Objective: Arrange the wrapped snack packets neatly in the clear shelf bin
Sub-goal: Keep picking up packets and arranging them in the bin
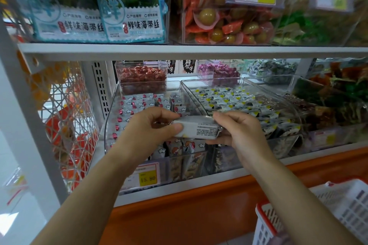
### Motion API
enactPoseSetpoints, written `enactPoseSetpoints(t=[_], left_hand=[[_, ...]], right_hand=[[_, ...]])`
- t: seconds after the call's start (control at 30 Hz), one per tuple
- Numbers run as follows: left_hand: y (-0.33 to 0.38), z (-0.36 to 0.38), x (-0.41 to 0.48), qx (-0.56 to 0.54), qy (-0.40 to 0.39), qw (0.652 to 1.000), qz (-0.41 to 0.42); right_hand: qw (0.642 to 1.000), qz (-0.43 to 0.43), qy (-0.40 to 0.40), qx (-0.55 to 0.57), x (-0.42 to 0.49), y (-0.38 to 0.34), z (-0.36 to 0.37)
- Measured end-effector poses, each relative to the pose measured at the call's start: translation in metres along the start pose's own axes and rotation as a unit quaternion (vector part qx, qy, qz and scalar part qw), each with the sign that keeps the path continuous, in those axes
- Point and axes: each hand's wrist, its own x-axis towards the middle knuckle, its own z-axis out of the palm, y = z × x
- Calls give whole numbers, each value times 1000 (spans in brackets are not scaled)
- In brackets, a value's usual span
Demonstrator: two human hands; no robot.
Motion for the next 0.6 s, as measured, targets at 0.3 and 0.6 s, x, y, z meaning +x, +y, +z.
enactPoseSetpoints(t=[0.3,0.6], left_hand=[[-4,4,4,-28,5,999,26],[-19,14,31,149,71,985,45]], right_hand=[[995,13,-35,88,3,1,-3],[990,-90,31,-105,33,-2,4]])
